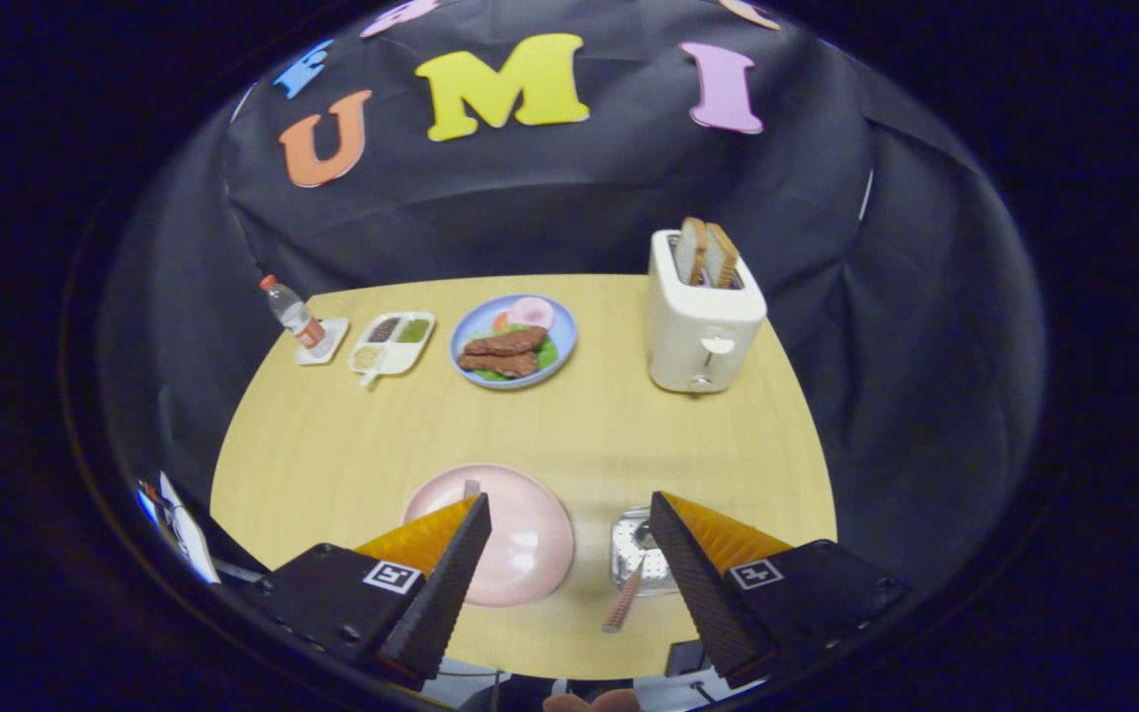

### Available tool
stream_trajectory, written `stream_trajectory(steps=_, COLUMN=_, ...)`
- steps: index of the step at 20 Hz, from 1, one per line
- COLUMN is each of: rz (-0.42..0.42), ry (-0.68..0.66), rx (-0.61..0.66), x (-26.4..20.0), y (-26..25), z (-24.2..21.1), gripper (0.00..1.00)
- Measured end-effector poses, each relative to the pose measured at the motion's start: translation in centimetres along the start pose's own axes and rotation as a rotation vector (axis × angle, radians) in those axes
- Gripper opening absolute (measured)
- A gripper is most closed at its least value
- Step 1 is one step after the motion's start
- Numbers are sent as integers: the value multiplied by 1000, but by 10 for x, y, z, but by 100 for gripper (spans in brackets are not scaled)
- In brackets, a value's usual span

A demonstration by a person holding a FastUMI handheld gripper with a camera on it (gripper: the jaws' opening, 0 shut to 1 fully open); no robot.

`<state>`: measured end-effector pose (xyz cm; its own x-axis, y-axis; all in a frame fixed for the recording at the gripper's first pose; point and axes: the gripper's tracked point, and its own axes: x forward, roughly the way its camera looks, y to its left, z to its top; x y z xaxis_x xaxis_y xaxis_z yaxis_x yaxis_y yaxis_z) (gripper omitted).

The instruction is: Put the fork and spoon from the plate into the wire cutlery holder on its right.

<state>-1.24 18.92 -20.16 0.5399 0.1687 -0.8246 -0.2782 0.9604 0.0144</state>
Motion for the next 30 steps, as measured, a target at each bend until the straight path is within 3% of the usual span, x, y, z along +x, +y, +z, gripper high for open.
stream_trajectory(steps=5, rz=75, ry=-58, rx=-13, x=28, y=72, z=-48, gripper=97)
stream_trajectory(steps=11, rz=33, ry=5, rx=-15, x=73, y=90, z=-124, gripper=97)
stream_trajectory(steps=16, rz=3, ry=31, rx=-21, x=96, y=96, z=-146, gripper=92)
stream_trajectory(steps=23, rz=-30, ry=64, rx=-18, x=119, y=93, z=-153, gripper=52)
stream_trajectory(steps=25, rz=-49, ry=71, rx=-20, x=123, y=90, z=-154, gripper=34)
stream_trajectory(steps=26, rz=-53, ry=81, rx=-19, x=125, y=90, z=-156, gripper=20)
stream_trajectory(steps=30, rz=-62, ry=122, rx=-2, x=126, y=87, z=-158, gripper=9)
